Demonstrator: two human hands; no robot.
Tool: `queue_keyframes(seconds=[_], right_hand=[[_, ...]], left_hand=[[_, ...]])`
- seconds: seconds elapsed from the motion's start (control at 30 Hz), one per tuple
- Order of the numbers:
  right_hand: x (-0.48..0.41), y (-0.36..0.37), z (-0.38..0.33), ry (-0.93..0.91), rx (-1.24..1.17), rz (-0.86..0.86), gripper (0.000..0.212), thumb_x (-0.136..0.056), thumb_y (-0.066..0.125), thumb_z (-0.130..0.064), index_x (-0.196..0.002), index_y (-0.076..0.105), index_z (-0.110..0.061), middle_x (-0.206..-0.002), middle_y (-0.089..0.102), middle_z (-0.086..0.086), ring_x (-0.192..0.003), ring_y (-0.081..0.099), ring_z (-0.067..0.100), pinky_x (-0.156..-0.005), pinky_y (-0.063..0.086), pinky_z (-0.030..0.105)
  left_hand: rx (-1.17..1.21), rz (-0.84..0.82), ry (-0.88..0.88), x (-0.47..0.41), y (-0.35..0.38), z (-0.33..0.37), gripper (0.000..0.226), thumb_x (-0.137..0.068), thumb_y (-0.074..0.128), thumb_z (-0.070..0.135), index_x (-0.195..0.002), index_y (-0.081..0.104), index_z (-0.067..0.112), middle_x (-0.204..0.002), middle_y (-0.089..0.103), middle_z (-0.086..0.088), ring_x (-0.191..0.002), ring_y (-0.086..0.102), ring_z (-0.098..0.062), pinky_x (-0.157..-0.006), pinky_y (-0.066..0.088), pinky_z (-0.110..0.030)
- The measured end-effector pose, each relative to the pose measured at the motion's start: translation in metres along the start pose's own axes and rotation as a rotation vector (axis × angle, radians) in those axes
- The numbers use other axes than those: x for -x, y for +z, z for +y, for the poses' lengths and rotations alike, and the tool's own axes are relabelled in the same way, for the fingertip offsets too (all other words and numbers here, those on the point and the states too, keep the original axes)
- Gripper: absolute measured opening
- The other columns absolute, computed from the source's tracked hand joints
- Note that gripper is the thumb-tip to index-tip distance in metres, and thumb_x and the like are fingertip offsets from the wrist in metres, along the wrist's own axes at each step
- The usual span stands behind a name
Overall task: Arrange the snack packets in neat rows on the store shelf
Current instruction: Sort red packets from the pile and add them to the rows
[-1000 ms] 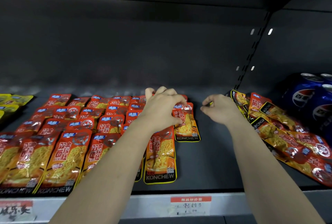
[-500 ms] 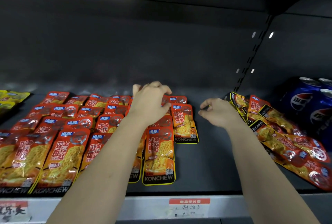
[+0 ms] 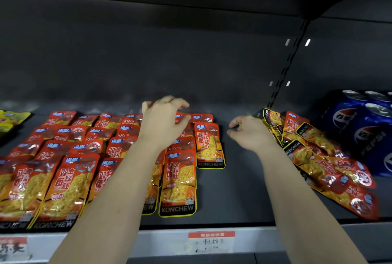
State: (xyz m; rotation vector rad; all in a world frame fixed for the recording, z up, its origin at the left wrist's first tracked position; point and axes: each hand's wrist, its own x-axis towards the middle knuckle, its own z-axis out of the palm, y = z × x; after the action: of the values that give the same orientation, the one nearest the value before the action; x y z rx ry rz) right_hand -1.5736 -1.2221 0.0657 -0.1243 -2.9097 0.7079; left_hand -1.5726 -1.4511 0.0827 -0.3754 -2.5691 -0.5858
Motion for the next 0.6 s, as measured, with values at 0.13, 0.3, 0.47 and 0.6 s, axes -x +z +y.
queue_keyframes(seconds=[0.13,0.3,0.47,0.6], right_hand=[[-0.002,-0.013,-0.001,-0.003,-0.048,-0.021,0.022,-0.087,0.064,-0.03,-0.107,0.068,-0.021,-0.092,0.064,-0.001,-0.096,0.063,0.021,-0.082,0.05,0.029],[0.002,-0.025,0.006,-0.053,-0.094,-0.038,0.015,-0.086,0.064,-0.033,-0.1,0.066,-0.027,-0.081,0.06,-0.009,-0.09,0.062,0.016,-0.072,0.042,0.025],[0.012,-0.048,0.031,-0.065,-0.14,-0.025,0.008,-0.085,0.067,-0.034,-0.089,0.065,-0.028,-0.074,0.065,-0.006,-0.074,0.06,0.013,-0.06,0.041,0.023],[0.022,-0.074,0.058,-0.072,-0.06,0.006,0.004,-0.083,0.07,-0.023,-0.087,0.068,-0.025,-0.078,0.066,-0.005,-0.079,0.06,0.015,-0.063,0.039,0.025]], left_hand=[[0.026,0.086,0.002,0.003,-0.009,0.005,0.024,-0.091,0.06,0.034,-0.113,0.065,0.027,-0.11,0.066,0.007,-0.104,0.061,-0.013,-0.101,0.03,-0.04],[0.027,0.024,0.01,0.001,-0.016,0.017,0.018,-0.088,0.063,0.033,-0.106,0.066,0.03,-0.1,0.065,0.013,-0.096,0.062,-0.008,-0.097,0.037,-0.041],[0.051,-0.109,0.082,0.007,0.001,0.056,0.016,-0.083,0.064,0.032,-0.099,0.067,0.032,-0.094,0.062,0.012,-0.09,0.065,-0.012,-0.088,0.048,-0.042],[0.063,-0.177,0.121,0.006,0.019,0.084,0.02,-0.082,0.066,0.033,-0.103,0.067,0.031,-0.092,0.06,0.013,-0.09,0.064,-0.011,-0.088,0.048,-0.038]])
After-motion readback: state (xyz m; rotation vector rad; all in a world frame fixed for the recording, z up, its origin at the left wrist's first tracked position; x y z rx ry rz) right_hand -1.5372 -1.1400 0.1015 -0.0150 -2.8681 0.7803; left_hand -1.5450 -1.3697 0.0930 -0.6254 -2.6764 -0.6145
